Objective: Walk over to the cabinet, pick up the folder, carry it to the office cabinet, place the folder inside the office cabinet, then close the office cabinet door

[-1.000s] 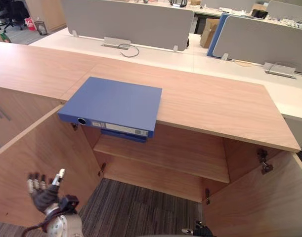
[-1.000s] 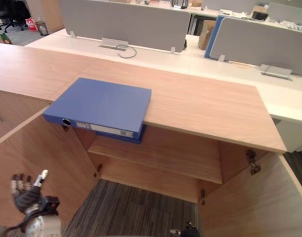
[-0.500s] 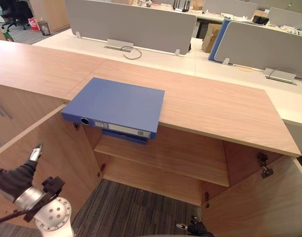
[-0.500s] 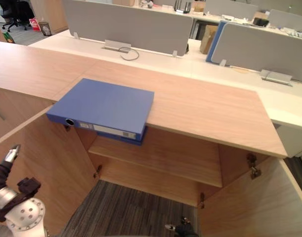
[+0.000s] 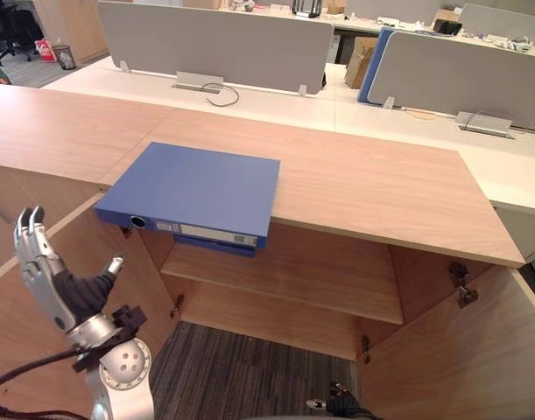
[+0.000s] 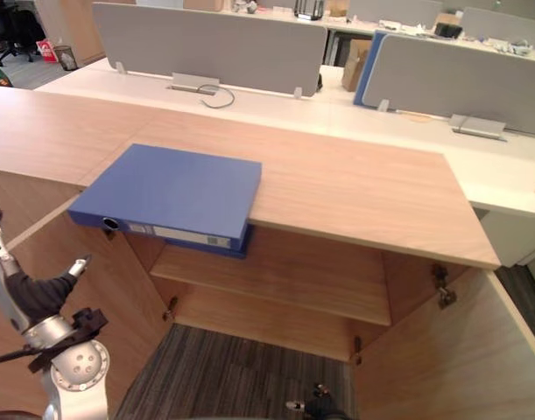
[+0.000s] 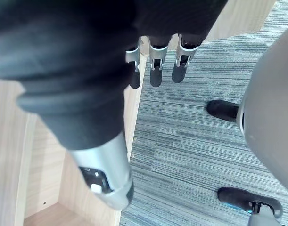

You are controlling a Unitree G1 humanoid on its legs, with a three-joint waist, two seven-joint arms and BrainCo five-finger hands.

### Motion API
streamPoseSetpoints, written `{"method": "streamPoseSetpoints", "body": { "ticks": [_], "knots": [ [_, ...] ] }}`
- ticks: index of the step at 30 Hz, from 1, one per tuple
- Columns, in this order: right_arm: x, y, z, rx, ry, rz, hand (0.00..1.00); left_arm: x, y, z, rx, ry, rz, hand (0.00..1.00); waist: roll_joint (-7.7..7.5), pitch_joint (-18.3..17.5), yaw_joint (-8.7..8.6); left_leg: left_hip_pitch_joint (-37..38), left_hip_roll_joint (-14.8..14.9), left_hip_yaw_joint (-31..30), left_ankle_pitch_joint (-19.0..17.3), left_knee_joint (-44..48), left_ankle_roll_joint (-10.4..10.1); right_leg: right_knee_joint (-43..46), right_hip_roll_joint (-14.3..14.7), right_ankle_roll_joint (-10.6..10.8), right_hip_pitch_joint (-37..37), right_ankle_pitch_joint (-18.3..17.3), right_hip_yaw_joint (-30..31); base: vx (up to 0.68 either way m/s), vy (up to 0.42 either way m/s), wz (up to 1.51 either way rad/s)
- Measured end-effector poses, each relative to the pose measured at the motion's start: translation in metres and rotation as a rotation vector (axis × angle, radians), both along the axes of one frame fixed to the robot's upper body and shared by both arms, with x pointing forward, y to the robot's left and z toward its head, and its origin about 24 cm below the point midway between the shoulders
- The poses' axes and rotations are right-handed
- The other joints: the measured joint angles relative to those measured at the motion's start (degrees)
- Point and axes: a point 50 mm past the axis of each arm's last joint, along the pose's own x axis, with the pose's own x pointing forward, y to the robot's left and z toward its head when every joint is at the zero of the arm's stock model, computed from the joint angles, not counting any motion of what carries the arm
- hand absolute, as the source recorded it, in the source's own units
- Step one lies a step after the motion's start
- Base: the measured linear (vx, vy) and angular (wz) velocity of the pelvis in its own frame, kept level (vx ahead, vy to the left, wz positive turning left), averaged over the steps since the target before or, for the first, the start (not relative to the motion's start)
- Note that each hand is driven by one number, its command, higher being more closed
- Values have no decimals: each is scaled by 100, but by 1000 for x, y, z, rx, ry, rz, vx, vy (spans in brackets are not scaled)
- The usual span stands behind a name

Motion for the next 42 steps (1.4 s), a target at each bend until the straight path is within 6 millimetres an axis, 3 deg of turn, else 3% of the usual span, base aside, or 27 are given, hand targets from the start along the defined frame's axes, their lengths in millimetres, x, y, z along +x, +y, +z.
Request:
{"method": "streamPoseSetpoints", "body": {
  "ticks": [20, 23, 27, 33, 42],
  "knots": [
    [1, -21, 0, -63, 14, 27, 0, 28, -19, 2, 211, 61, -156, 0, 182, 32, -128, -29, -2, 59, -2, -2, 5, 153, 16, -6, -212, 2, 229, -30, 16, -5],
    [-3, -29, -1, -77, 27, 10, 0, 37, -14, -16, 251, 173, -170, 0, 219, 5, -177, 3, 2, 71, -4, -23, 8, 149, 21, -31, -194, 11, 230, -44, 14, -2],
    [-9, -34, -1, -87, 39, -5, 0, 40, -11, -25, 269, 233, -178, 0, 232, -10, -251, 22, 1, 85, 5, -78, 21, 9, 35, -99, -144, 74, 231, -19, 8, -1],
    [-8, -37, -1, -89, 36, -23, 0, 43, -8, -32, 298, 291, -190, 0, 274, -26, -302, 121, -5, 104, 12, -171, 30, -126, 43, -116, -32, 132, 227, 0, 0, 0],
    [-7, -38, 0, -75, 37, -29, 0, 48, -6, -25, 339, 285, -203, 0, 278, -38, -401, 138, -65, 109, 24, -202, 55, -130, -18, -106, -34, 141, 226, 0, 0, 0]
  ]
}}
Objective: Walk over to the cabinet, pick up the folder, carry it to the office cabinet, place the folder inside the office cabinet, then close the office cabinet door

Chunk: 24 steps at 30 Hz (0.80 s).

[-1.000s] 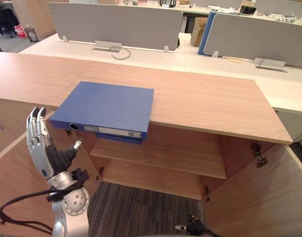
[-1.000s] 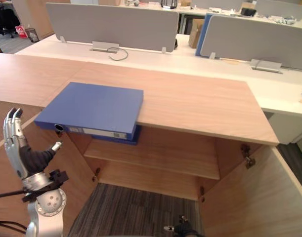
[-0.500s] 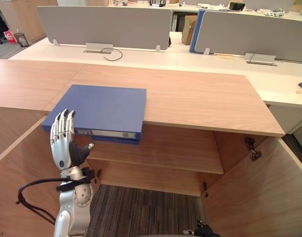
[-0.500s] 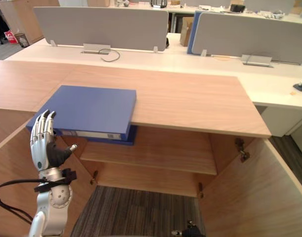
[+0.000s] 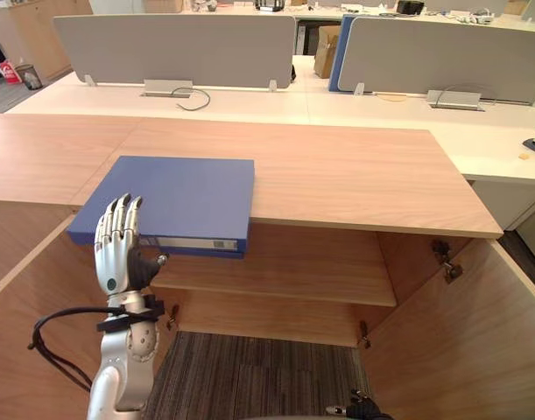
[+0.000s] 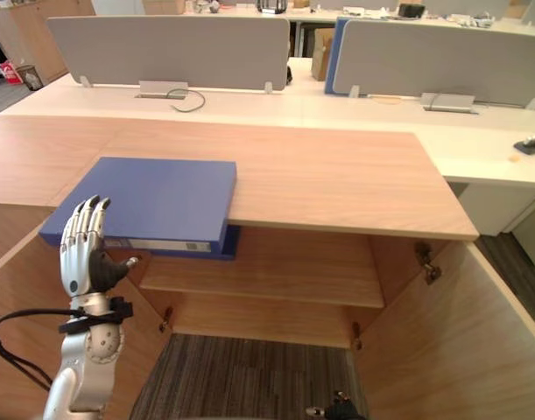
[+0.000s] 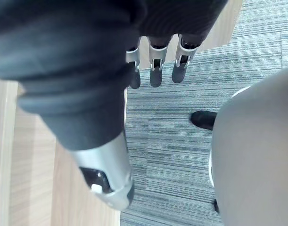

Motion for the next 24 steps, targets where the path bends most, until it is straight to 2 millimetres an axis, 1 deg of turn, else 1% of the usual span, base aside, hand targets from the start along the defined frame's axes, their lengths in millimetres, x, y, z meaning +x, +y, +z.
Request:
{"method": "streamPoseSetpoints", "body": {
  "ticks": [2, 11, 15, 19, 24],
  "knots": [
    [1, 0, 0, 3, -2, 1, 0, 1, 1, 3, 16, -6, -4, 0, 0, 0, -38, 11, -12, 2, 7, -6, 12, -3, -12, 11, 5, 11, 1, -35, 18, -1],
    [2, 0, 0, 4, 1, -1, 0, 6, 1, 5, 24, -15, -9, 0, -1, 1, -87, 29, -16, 13, 16, -21, 26, -32, -14, 25, 8, 28, 9, -19, 3, -1],
    [3, 0, 0, 4, -2, -1, 0, 12, 5, -6, 27, 53, -4, 0, -5, 6, -131, 31, -16, 15, 16, -26, 26, -33, -14, 25, 6, 28, 12, 0, 0, 0],
    [5, 0, 1, 4, -6, 0, 0, 14, 7, -13, 23, 99, 2, 0, -12, 29, -196, 62, -16, 30, 16, -42, 26, -33, -12, 26, 6, 28, 24, 0, 0, -1],
    [6, 0, 1, 3, -10, 0, 0, 15, 8, -16, 21, 124, 1, 0, -12, 45, -216, 80, -16, 86, 17, -84, 29, -34, -9, 27, -3, 29, 76, 0, 0, -5]
  ]
}}
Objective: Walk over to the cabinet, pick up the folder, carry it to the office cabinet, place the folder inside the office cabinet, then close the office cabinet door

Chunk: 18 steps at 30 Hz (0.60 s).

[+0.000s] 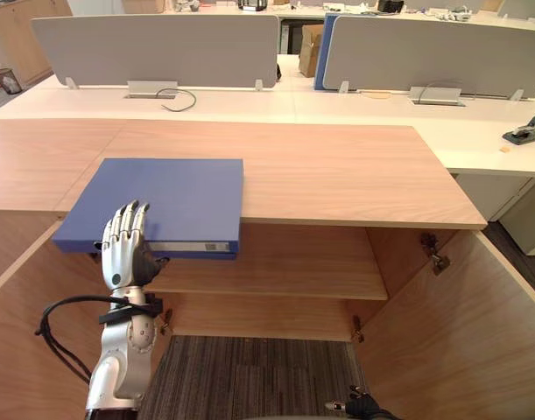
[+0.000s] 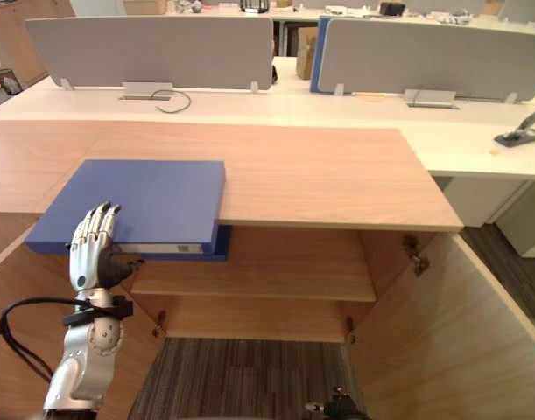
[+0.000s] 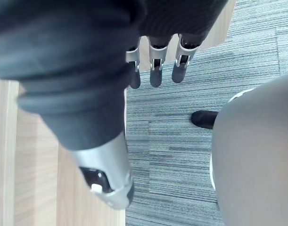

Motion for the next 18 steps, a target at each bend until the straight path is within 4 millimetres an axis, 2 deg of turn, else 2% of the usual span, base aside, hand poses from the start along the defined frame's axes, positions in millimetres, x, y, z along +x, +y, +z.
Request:
{"method": "streamPoseSetpoints", "body": {
  "ticks": [5, 6, 10, 18],
  "knots": [
    [1, 0, 0, 3, -2, 1, 0, 1, 1, 1, 7, 4, -6, 0, 1, 7, -15, 3, -2, 16, -2, -3, 4, 0, 0, 3, -7, 2, 14, 0, 0, -2],
    [1, 0, 0, 4, -3, 2, 0, 2, 1, 2, 11, 5, -7, 100, 2, 7, -20, 4, -2, 16, -2, -2, 5, 0, 0, 3, -6, 2, 14, 0, 0, 0],
    [1, 0, 0, 4, -3, 0, 0, 2, 1, 2, 13, 5, -8, 100, 3, 8, -30, 6, -2, 16, -1, -2, 6, 0, 0, 4, -4, 3, 14, 0, 0, 0],
    [1, 0, 0, 4, -5, -4, 0, 13, -1, 21, 84, -87, -25, 100, 7, 10, -62, 19, -3, 47, 1, -2, 9, -1, 3, 9, -7, 7, 49, -1, 0, -1]
  ]
}}
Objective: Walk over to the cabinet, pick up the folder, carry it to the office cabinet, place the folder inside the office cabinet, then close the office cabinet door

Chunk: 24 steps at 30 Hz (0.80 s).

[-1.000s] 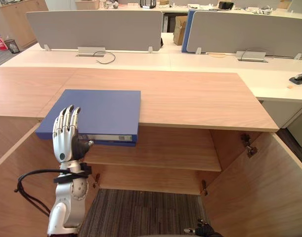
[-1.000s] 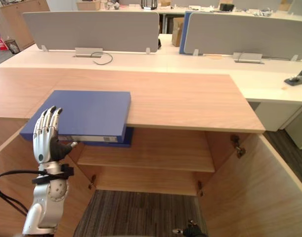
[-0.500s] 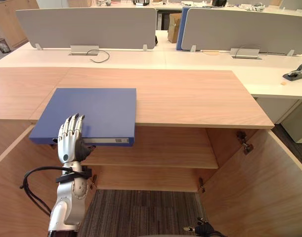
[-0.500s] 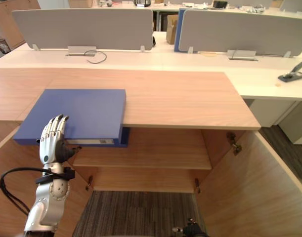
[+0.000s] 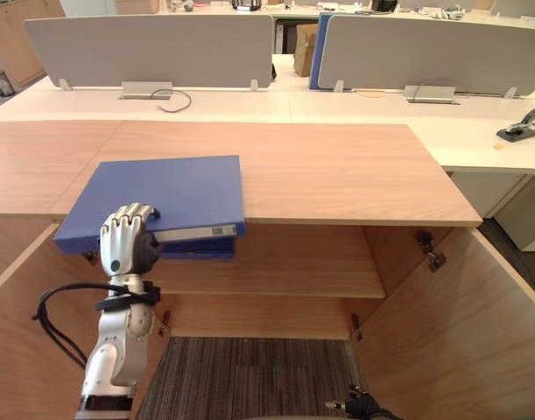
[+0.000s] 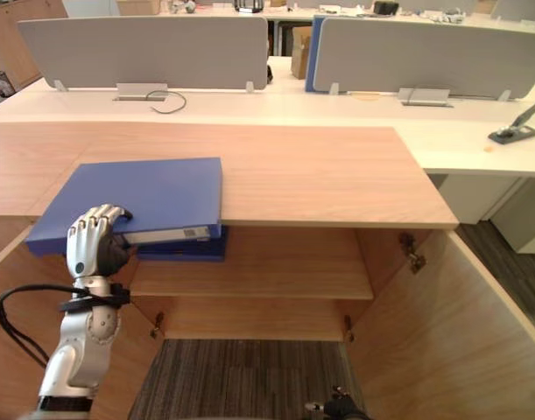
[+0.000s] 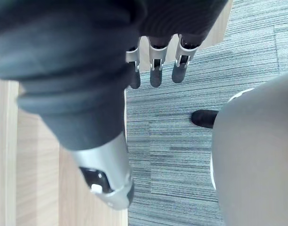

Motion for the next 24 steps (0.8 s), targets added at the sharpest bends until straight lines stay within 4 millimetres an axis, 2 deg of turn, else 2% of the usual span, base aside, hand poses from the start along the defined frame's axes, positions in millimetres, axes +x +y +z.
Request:
{"method": "streamPoseSetpoints", "body": {
  "ticks": [10, 13, 16, 18, 19, 20, 22, 23, 24],
  "knots": [
    [1, -4, 1, -4, -12, -35, 0, 9, 1, 6, 35, -41, 14, 100, 34, 66, -74, 73, 3, 55, -2, -19, 1, -1, 10, 4, 16, 8, 40, -6, 2, -2],
    [1, -5, 1, -5, -12, -36, 0, 6, -6, 9, -16, -69, 13, 100, 30, 78, -72, 69, 2, 56, -3, -23, 3, -1, 10, 4, 6, 8, 46, 0, 0, 0],
    [1, -4, 1, -13, -13, -49, 0, -7, -20, 22, -215, -183, -26, 100, 23, 84, -58, -28, -2, 70, -3, -5, 4, 31, 0, 13, -73, 13, 97, 3, 3, -2],
    [-1, -3, 1, -10, -18, -110, 0, -21, -29, 36, -460, -307, -110, 100, 26, 91, 3, -31, 0, 92, 1, 17, 2, 35, 7, 19, -96, 17, 152, 18, 4, -9],
    [-2, -3, 1, -4, -21, -130, 0, -24, -29, 39, -519, -329, -135, 100, 27, 91, 20, -33, 2, 93, 2, 29, 2, 36, 8, 19, -89, 17, 171, -4, -7, -10],
    [7, -1, 3, 7, -45, -165, 0, -29, -31, 44, -625, -365, -186, 100, 33, 96, 90, -41, 3, 79, 2, 62, 2, 37, 5, 20, -73, 17, 175, -29, -12, -5],
    [33, 3, 14, 22, -160, -216, 0, -40, -33, 50, -760, -410, -264, 100, 35, 103, 90, -17, 14, 64, 3, 29, 1, 37, 22, 20, -74, 17, 179, -39, -11, 0],
    [52, 8, 29, 42, -282, -246, 0, -53, -31, 52, -846, -435, -310, 100, 40, 101, 60, -9, 22, 67, 5, 17, 0, 37, 29, 20, -76, 17, 181, -33, -6, 0],
    [60, 9, 37, 47, -344, -248, 0, -58, -30, 53, -897, -442, -338, 100, 44, 101, 59, -11, 24, 69, 5, 17, 0, 37, 30, 20, -76, 17, 181, -34, -6, 2]
  ]
}}
